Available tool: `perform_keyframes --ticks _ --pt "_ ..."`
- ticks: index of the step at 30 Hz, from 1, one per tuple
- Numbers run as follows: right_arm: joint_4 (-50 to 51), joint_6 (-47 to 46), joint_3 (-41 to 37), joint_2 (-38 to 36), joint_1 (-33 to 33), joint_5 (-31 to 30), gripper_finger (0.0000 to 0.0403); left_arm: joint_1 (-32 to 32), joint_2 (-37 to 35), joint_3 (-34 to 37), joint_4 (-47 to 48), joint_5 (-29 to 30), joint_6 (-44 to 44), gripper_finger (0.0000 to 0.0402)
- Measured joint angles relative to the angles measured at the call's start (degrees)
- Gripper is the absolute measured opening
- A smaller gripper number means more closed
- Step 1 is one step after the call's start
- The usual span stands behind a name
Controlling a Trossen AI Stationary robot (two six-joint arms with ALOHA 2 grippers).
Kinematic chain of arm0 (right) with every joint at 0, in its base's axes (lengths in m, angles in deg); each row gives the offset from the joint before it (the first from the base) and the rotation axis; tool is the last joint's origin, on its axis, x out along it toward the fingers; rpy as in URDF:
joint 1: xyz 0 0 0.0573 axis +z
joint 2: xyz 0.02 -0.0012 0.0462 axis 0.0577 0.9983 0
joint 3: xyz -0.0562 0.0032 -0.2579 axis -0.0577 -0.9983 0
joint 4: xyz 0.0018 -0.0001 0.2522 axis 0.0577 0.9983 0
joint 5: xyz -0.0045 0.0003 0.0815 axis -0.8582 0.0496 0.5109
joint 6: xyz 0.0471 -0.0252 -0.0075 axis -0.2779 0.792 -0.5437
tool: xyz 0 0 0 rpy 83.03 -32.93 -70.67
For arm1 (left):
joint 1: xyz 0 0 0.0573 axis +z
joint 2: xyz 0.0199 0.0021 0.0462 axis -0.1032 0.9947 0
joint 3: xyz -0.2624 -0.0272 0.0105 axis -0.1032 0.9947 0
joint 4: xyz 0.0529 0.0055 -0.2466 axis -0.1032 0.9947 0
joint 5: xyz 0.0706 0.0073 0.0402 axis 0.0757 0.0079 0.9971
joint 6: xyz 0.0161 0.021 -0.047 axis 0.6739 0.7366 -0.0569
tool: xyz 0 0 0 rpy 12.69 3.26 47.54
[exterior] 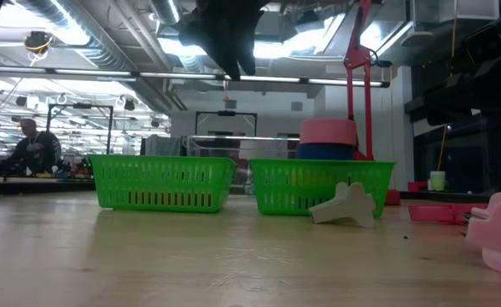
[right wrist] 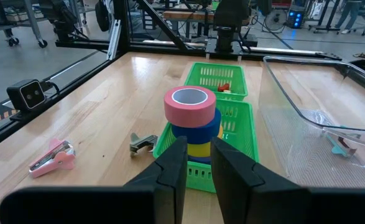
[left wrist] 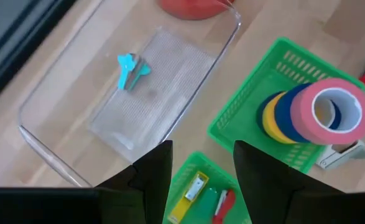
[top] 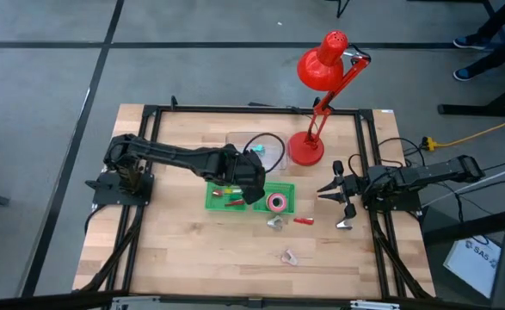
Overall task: Pick and place Stapler, Stapler remover, tape
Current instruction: Put the black staple remover into the transparent bin
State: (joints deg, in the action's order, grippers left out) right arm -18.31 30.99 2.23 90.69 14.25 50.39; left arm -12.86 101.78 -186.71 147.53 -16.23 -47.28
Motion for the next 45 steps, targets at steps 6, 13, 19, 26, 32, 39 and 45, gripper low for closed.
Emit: perform_keyframes --ticks 6,13,19,26,32,39,45 --pt "-0.05 0.02 -0.02 -0.01 4.06 -0.12 0.0072 0.18 0.02 0.0 -0.05 -2.35 -3.51 0.0168" --pt "0.19 0.02 -0.01 0.13 6.75 1.21 0.0072 -0.14 0.02 0.0 -0.05 -2.92 -6.16 0.0168" --pt "0.24 0.02 -0.02 0.13 6.75 1.18 0.0072 -0.22 0.02 0.0 -0.05 -2.92 -8.45 0.0168" --pt "0.24 0.02 -0.02 0.13 6.75 1.07 0.0072 -0.28 0.02 0.0 -0.07 -4.98 -10.06 0.0168" --pt "0.23 0.02 -0.02 0.13 6.75 1.07 0.0072 -1.39 0.02 0.0 -0.07 -5.85 -9.09 0.0168" --pt "0.22 0.02 0.0 0.13 6.75 1.07 0.0072 -3.58 0.02 0.0 -1.64 -6.44 -0.52 0.0168" --pt "0.22 0.02 -0.02 0.13 6.75 1.07 0.0072 -4.94 0.04 0.0 -4.09 -11.71 8.23 0.0168"
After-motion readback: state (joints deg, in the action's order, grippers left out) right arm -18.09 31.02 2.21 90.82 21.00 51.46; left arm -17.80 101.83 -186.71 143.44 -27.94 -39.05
